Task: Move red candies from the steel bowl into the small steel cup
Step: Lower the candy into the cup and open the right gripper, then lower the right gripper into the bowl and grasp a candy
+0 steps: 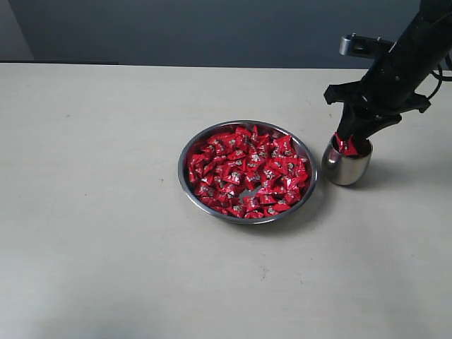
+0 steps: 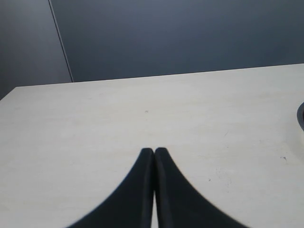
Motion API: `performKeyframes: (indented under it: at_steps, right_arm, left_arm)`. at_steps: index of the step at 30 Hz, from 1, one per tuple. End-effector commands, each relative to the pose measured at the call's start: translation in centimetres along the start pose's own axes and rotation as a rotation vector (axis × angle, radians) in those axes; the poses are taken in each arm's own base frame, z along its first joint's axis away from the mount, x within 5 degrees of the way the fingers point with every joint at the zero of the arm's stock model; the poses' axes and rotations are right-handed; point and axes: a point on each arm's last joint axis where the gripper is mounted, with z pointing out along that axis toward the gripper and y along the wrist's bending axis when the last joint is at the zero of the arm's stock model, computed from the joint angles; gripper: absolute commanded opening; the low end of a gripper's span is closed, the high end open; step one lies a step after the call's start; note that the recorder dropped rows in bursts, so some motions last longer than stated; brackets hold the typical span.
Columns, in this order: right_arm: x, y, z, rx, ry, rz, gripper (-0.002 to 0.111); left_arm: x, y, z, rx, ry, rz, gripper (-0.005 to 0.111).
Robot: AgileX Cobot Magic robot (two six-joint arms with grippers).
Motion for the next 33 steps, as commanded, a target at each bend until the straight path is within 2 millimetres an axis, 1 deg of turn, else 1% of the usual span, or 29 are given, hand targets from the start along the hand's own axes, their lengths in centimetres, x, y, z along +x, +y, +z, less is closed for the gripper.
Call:
performKeyframes:
  at_steps: [1, 7, 10, 12, 15, 19, 24, 27, 33]
  right_arm:
    - [0.1, 0.2, -1.1, 0.009, -0.035, -0.012, 0.029]
    - [0.3, 1.2, -4.2, 0.012, -0.135, -0.020, 0.028]
    - [0.5, 2.2, -5.6, -0.039, -0.174, -0.008, 0.028]
    - [0.6, 3.1, -6.0, -0.081, -0.182, -0.013, 0.028]
    - [0.6, 4.7, -5.6, -0.109, -0.176, -0.060, 0.028]
    - [0.7, 7.8, -4.0, -0.128, -0.132, -0.137, 0.028]
    - [1.1, 12.0, -0.3, -0.122, -0.047, -0.257, 0.028]
    - [1.5, 13.7, 2.1, -0.101, 0.004, -0.318, 0.028]
    - [2.3, 16.4, 6.3, -0.091, 0.080, -0.361, 0.028]
  left_arm:
    - [-0.3, 0.0, -0.1, -0.003, -0.017, 0.000, 0.000]
    - [-0.3, 0.0, -0.1, -0.003, -0.017, 0.000, 0.000]
    - [-0.3, 0.0, -0.1, -0.003, -0.017, 0.000, 0.000]
    - [-0.3, 0.0, -0.1, -0.003, -0.017, 0.000, 0.000]
    - [-0.3, 0.0, -0.1, -0.003, -0.017, 0.000, 0.000]
    - [-0.4, 0.0, -0.1, -0.003, -0.021, 0.000, 0.000]
    - [-0.4, 0.0, -0.1, -0.003, -0.021, 0.000, 0.000]
    - [-0.4, 0.0, -0.1, -0.003, -0.021, 0.000, 0.000]
    - [-0.4, 0.0, -0.1, -0.003, -0.021, 0.000, 0.000]
